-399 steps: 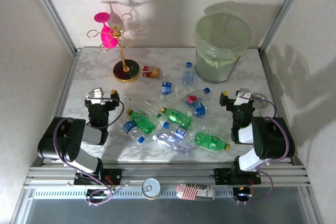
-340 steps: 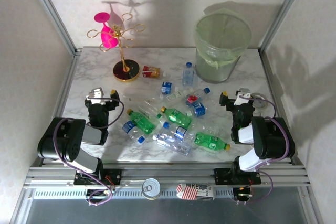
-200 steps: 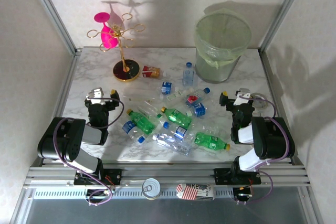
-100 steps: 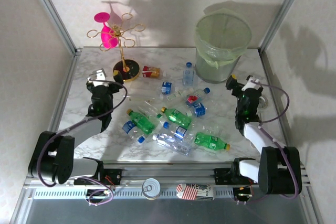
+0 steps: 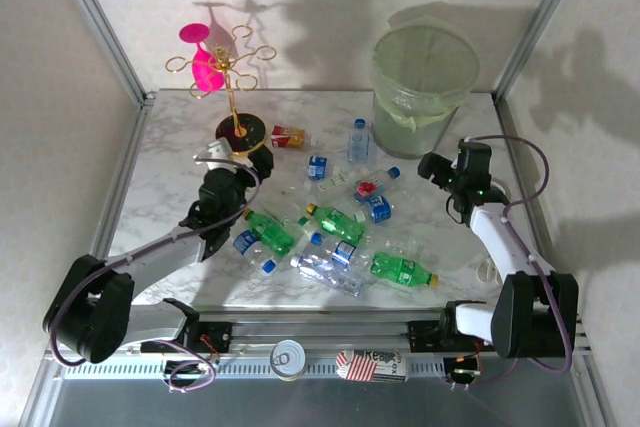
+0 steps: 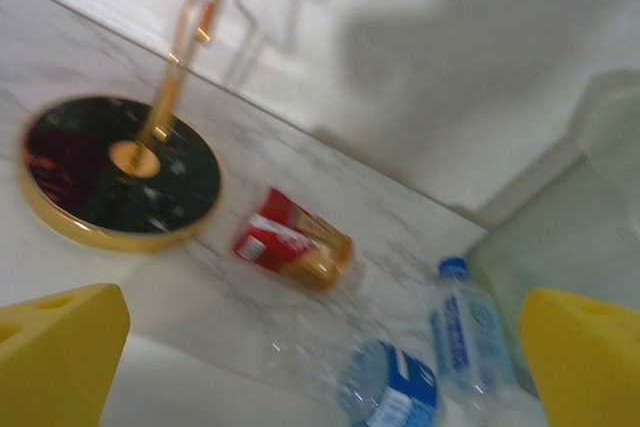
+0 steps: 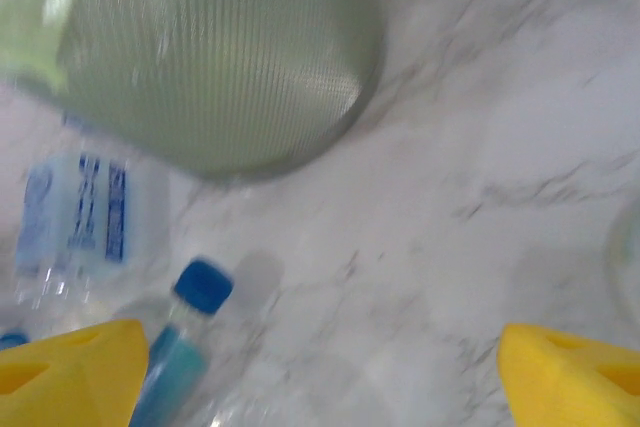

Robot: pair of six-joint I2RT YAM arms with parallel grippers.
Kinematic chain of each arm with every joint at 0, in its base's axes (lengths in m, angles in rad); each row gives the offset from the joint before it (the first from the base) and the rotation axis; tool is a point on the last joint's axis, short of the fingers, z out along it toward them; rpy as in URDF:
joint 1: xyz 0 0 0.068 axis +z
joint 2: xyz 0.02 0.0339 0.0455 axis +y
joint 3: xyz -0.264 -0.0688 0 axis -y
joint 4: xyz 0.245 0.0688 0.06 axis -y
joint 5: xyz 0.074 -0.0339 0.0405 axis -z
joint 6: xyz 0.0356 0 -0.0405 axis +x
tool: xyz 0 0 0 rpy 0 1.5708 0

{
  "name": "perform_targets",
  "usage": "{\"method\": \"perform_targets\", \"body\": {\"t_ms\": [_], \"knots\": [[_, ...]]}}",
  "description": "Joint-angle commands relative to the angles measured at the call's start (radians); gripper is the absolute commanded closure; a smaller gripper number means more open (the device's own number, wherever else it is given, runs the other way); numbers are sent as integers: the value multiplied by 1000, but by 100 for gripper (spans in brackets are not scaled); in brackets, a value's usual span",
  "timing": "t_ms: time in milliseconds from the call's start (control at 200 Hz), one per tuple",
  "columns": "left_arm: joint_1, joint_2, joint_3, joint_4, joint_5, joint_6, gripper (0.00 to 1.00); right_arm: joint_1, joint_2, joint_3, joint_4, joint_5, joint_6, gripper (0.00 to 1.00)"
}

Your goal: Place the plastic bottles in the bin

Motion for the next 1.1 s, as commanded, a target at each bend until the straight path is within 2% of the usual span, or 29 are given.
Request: {"method": "perform_targets", "body": {"t_ms": [0, 185, 290, 446, 756, 941, 1097], "knots": [[-47, 21, 26, 23, 12, -57, 1, 43, 40, 48, -168, -161, 65, 12], [-75, 49, 25, 54, 24, -79, 1, 160, 60, -23, -91, -183, 292, 12], [-80, 55, 24, 57, 24, -77, 1, 198, 58, -57, -61, -153, 420, 12], [-81, 49, 15, 52, 16, -58, 1, 235, 39, -87, -58, -105, 520, 11], [-81, -2, -17, 36, -54, -8, 1, 251, 114, -114, 71, -86, 599, 12], [-80, -74, -48, 23, -123, 22, 1, 251, 206, -109, 135, -116, 630, 12], [-79, -143, -103, 26, -182, 14, 1, 251, 244, -119, 177, -92, 643, 13]]}}
